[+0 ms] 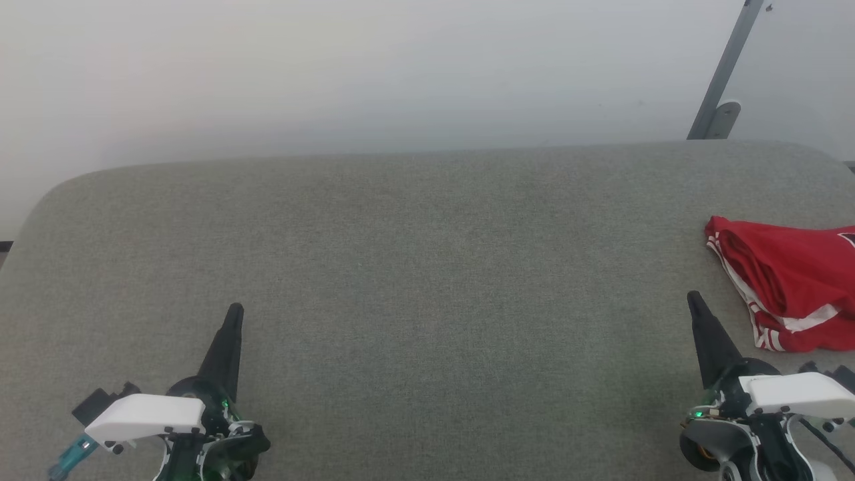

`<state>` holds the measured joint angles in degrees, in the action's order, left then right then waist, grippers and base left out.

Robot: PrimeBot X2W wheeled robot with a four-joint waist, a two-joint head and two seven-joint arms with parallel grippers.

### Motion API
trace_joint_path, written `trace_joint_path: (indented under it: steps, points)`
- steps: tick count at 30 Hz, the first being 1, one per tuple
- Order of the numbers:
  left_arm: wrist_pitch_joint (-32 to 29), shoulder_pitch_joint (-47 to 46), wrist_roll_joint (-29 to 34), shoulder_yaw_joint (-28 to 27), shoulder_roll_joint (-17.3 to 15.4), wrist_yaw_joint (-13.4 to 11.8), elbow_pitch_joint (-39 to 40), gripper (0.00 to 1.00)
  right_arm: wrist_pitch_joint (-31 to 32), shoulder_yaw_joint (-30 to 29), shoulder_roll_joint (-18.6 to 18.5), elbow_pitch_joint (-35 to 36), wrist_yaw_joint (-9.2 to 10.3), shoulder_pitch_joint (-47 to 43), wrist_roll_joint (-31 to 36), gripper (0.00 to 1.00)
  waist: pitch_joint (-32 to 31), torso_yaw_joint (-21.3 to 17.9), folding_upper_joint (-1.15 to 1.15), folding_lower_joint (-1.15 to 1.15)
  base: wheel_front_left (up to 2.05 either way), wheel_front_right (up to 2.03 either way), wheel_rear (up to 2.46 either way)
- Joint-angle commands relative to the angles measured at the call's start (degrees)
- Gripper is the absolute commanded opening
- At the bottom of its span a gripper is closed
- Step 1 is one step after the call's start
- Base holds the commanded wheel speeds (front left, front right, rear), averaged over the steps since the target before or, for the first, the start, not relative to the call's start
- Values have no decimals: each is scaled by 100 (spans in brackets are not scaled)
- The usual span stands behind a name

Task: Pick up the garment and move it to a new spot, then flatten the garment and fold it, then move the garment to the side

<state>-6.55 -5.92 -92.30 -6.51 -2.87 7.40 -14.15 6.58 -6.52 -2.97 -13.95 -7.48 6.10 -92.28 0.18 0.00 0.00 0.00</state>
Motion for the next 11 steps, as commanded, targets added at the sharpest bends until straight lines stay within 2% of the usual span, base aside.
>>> trace_joint_path:
  steps: [1, 11]
  points:
    - [-18, -59, -20, -16, 15, 17, 21, 0, 12, 1, 21, -18, -2, 33, -24, 0, 0, 0, 0, 0, 0, 0, 0]
    - [-17, -59, -20, -15, 15, 17, 21, 0, 11, 0, 21, -18, -2, 33, -25, 0, 0, 0, 0, 0, 0, 0, 0]
